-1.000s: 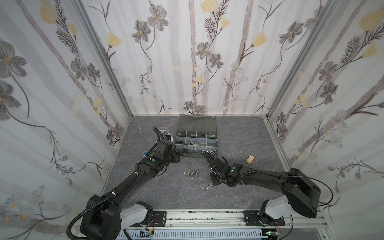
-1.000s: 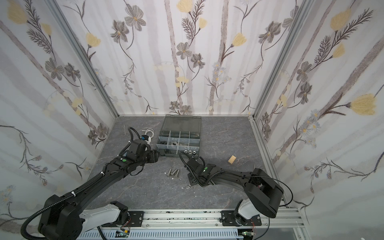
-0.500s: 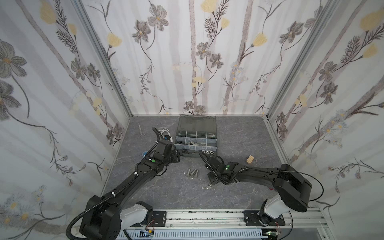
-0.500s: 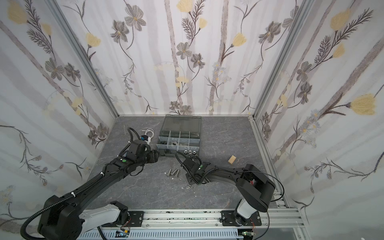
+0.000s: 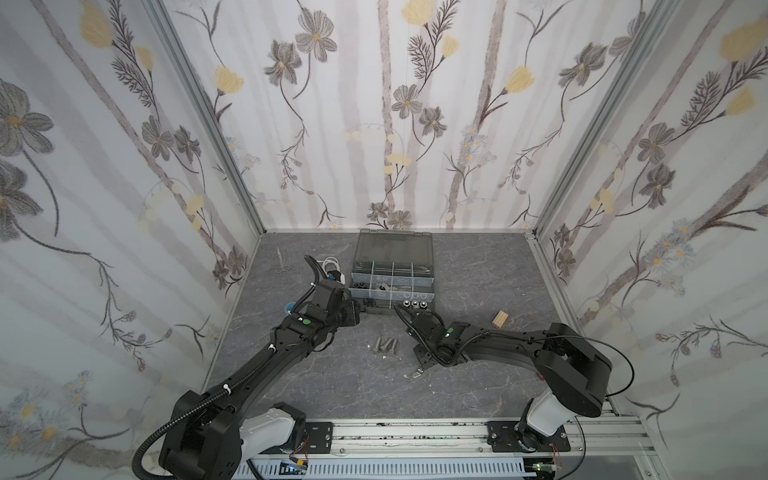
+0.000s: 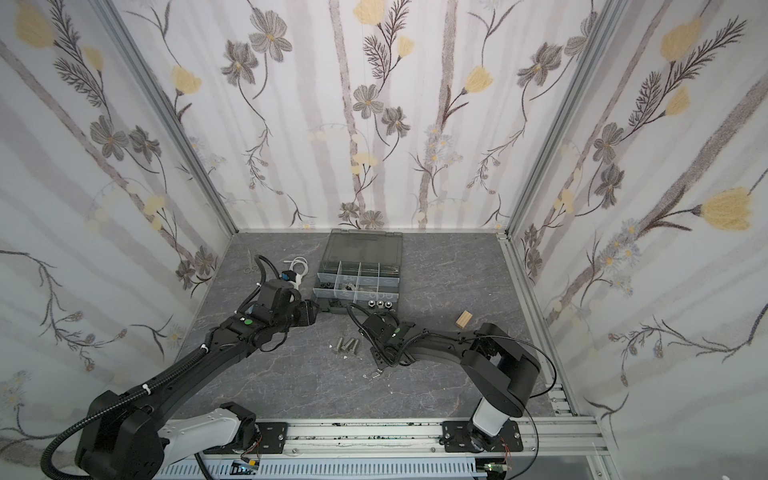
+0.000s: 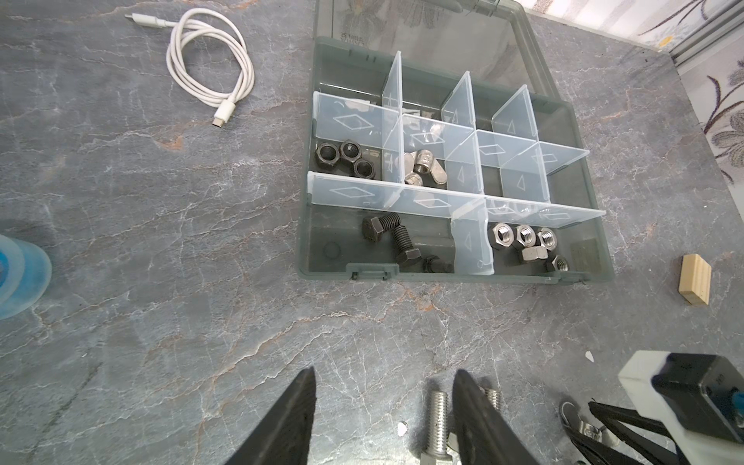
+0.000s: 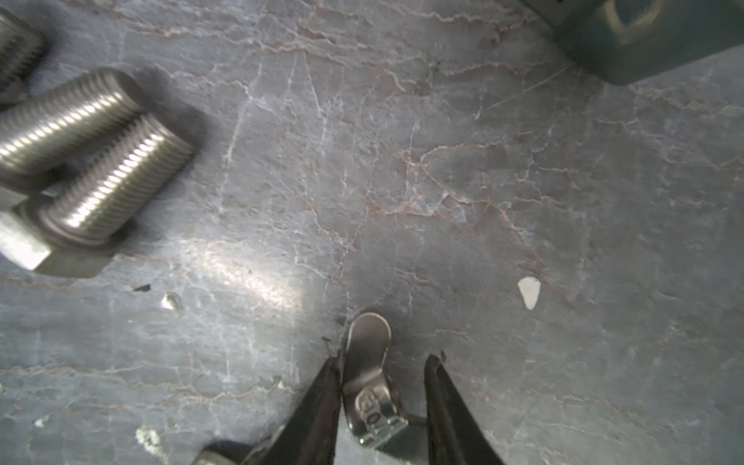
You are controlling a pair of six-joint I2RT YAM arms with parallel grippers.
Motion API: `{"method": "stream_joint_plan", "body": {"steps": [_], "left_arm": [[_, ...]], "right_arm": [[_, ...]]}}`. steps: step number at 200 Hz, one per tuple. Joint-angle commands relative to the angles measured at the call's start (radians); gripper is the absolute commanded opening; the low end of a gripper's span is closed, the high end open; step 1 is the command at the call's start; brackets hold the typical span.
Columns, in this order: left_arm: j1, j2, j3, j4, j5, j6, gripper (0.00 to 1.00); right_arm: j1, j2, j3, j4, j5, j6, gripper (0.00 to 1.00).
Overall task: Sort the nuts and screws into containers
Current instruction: 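Close the right gripper on the silver wing nut beside the bolts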
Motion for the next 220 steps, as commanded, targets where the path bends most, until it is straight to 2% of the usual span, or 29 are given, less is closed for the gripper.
{"method": "stream_joint_plan", "body": {"steps": [1,135,220], "left_arm": [[0.001,0.003,0.002,0.027,0.003,-0.007,0.57],[0.001,0.004,-0.002,0.038,0.011,-0.006,0.57],[0.001,-0.016,-0.013,0.039,0.004,-0.006,0.57]], "right_arm": [[-0.001,0.007,0.007,0.007,0.020,-0.011,0.35],[-0.001,-0.023,-0.055,0.040,-0.046,0.045,0.35],[-0.001,-0.011,-0.035,0.016,-0.028,0.040,0.18]]}}
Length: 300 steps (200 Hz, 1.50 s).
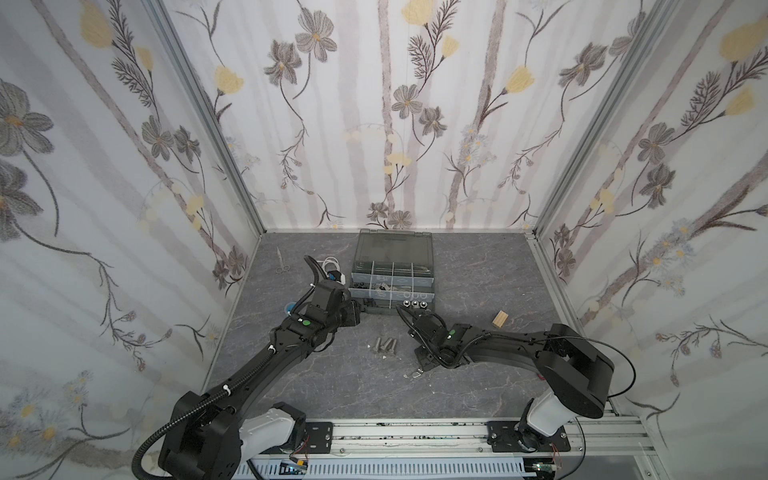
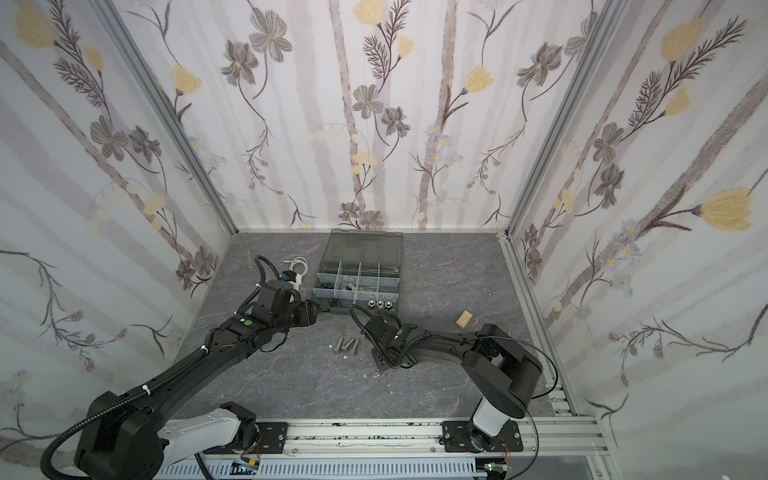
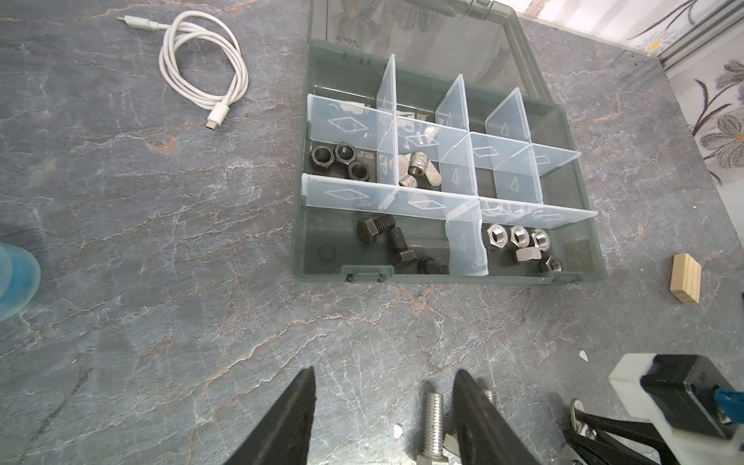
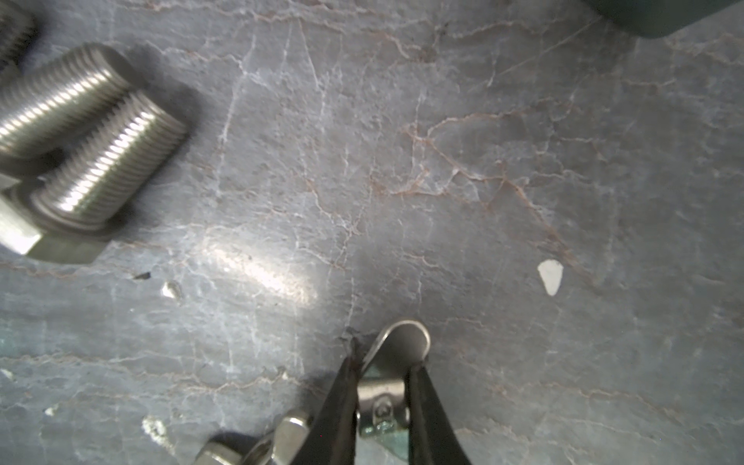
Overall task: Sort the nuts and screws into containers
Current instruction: 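Close the right gripper on the silver wing nut beside the bolts, then lift the wing nut with the right gripper over the box compartment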
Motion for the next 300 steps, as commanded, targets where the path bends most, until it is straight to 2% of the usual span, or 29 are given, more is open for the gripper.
{"method": "stream_joint_plan", "body": {"steps": [1,64,114,143,204,254,300], "left_arm": [[0.001,-0.005,-0.003,0.022,-0.006,-0.006,0.57],[0.001,-0.005,-0.001,0.025,-0.004,-0.007,0.57],[0.001,-0.018,-0.007,0.027,-0.012,-0.006,0.57],[0.004,-0.035,-0.013,0.027,-0.016,-0.007,0.57],[0.008,-0.089,-0.049,0.028,0.016,-0.020,0.58],[0.009,-0.111,-0.070,0.028,0.029,-0.026,0.58],[0.009,-0.119,-0.076,0.028,0.025,-0.021,0.58]], "right_arm": [[0.002,0.001,0.000,-0.006,0.011,0.006,0.18],[-0.007,-0.047,0.036,-0.012,0.018,0.006,0.13],[-0.086,-0.014,0.246,-0.021,0.008,-0.048,0.13],[-0.127,0.088,0.458,-0.020,-0.002,-0.100,0.13],[-0.170,0.420,0.934,-0.122,-0.020,-0.189,0.13],[-0.183,0.548,1.063,-0.121,-0.009,-0.186,0.14],[-0.184,0.606,1.112,-0.121,-0.038,-0.181,0.16]]}}
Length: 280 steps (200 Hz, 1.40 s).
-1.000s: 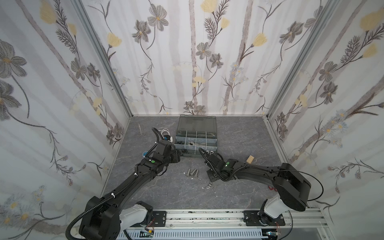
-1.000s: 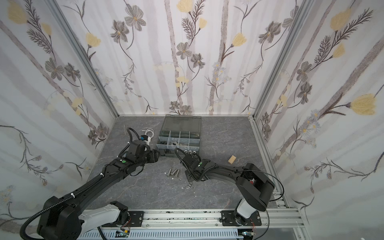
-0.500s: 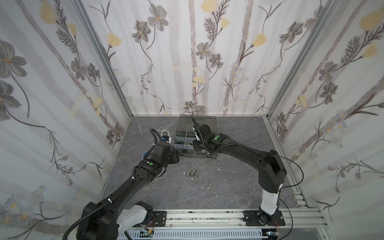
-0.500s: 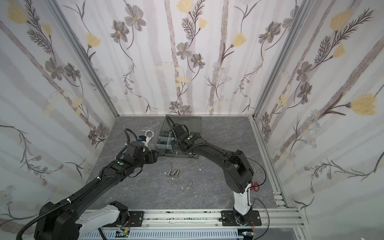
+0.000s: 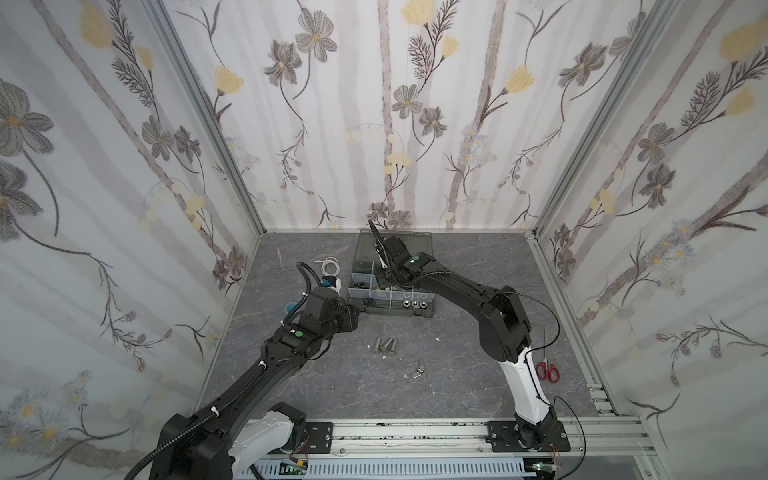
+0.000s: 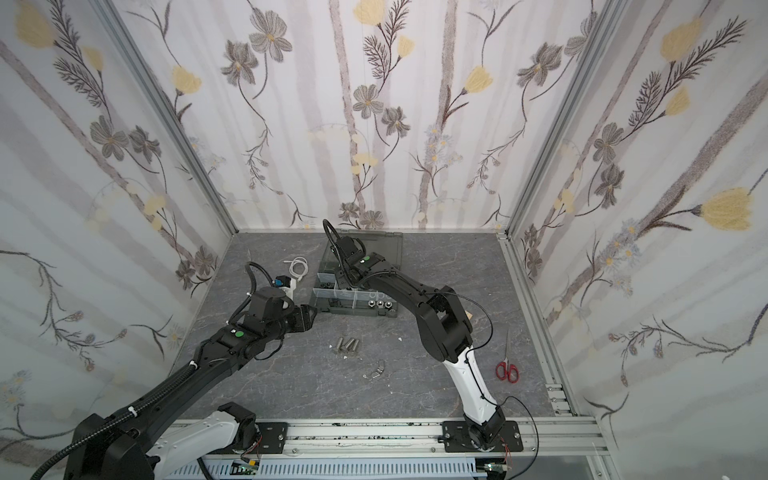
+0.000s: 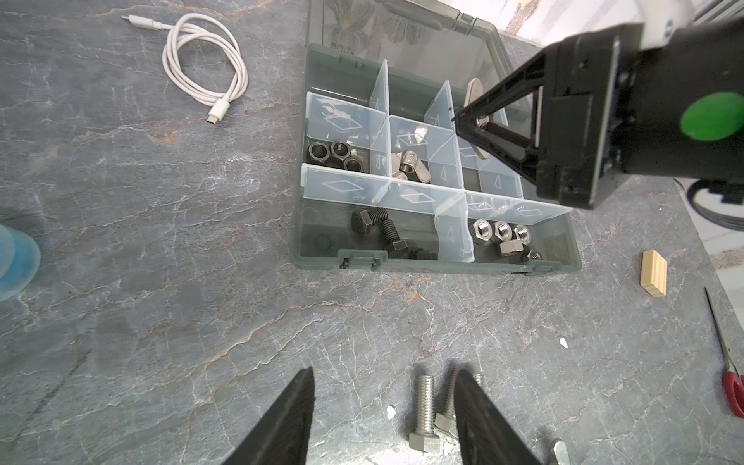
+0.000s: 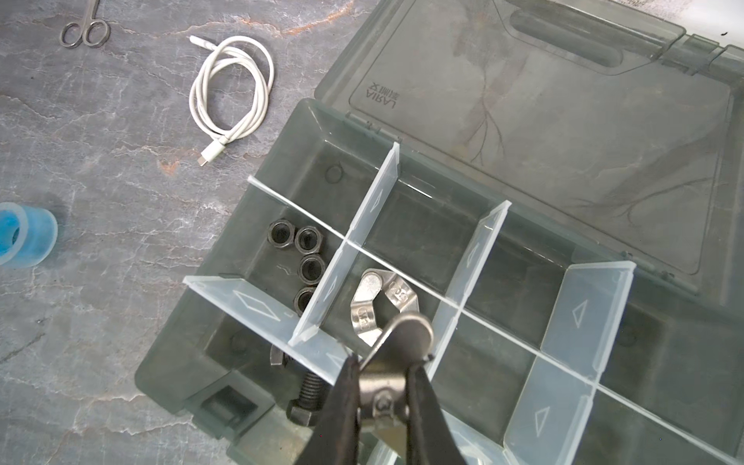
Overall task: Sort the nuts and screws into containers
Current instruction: 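Lift the wing nut with the right gripper over the box compartment, then open the right gripper to drop the wing nut into the compartment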
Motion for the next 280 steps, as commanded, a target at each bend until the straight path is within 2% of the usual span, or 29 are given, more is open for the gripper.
{"method": "stream_joint_plan", "body": {"steps": [1,78,105,201,280], "left_arm": [[0.001,-0.006,-0.004,0.020,-0.002,-0.003,0.58],[0.001,-0.004,-0.008,0.020,-0.005,-0.004,0.58],[0.002,-0.010,-0.010,0.020,-0.008,-0.006,0.59],[0.002,-0.019,-0.011,0.020,-0.007,-0.010,0.59],[0.001,-0.026,-0.019,0.020,0.002,-0.005,0.59]], "right_arm": [[0.000,0.019,0.022,0.019,-0.022,-0.008,0.16],[-0.009,0.030,0.037,0.028,-0.052,0.000,0.30],[-0.009,0.028,0.037,0.031,-0.051,0.004,0.38],[-0.009,-0.041,0.017,0.037,-0.037,0.035,0.40],[-0.009,-0.197,-0.163,0.138,-0.036,0.078,0.40]]}}
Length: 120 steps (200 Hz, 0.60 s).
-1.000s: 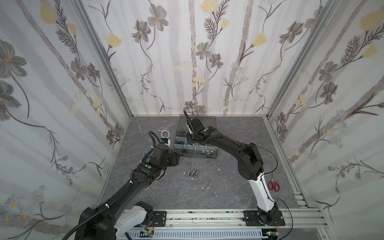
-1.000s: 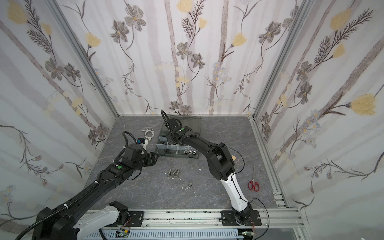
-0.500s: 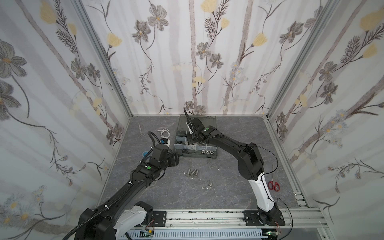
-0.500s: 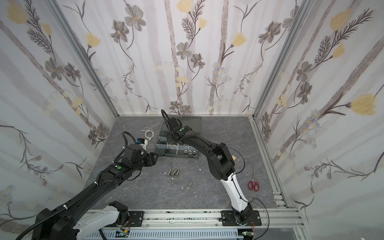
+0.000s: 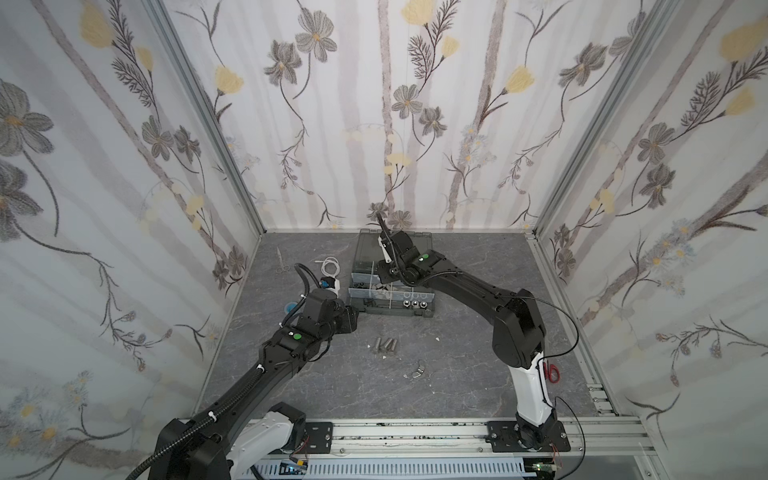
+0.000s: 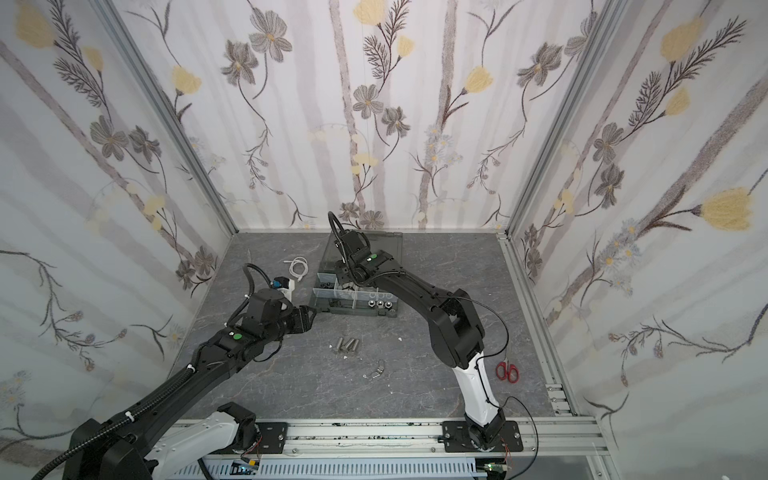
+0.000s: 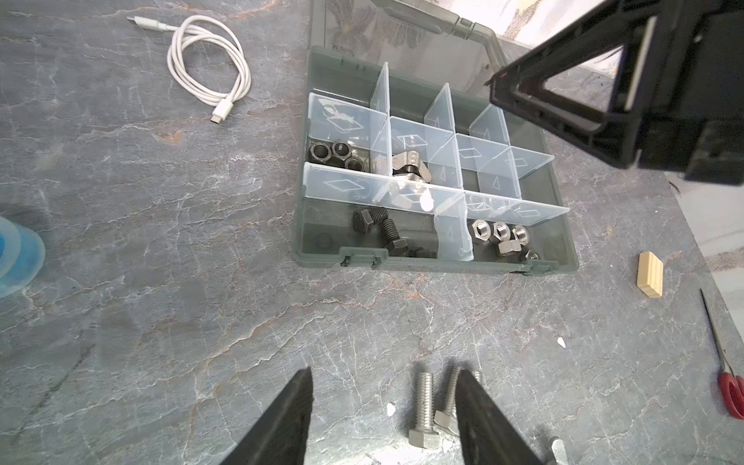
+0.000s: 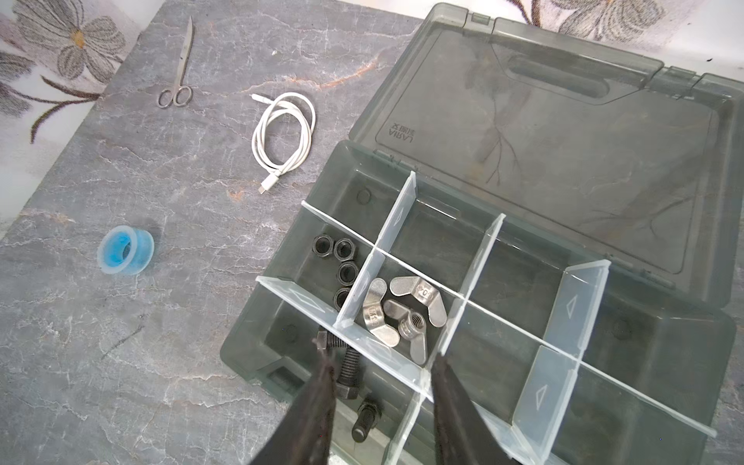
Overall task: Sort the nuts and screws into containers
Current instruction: 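Open the right gripper to drop the wing nut into the compartment, then withdraw the right gripper while the left gripper lowers onto the last wing nut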
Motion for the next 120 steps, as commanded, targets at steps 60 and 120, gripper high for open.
{"method": "stream_joint_plan", "body": {"steps": [60,120], "left_arm": [[0.001,0.012,-0.005,0.022,0.006,-0.003,0.59],[0.001,0.043,0.003,0.031,0.044,0.001,0.59]], "right_arm": [[-0.001,-0.306,-0.411,0.241,0.017,0.110,0.40],[-0.008,-0.541,-0.717,0.287,0.090,0.183,0.40]]}}
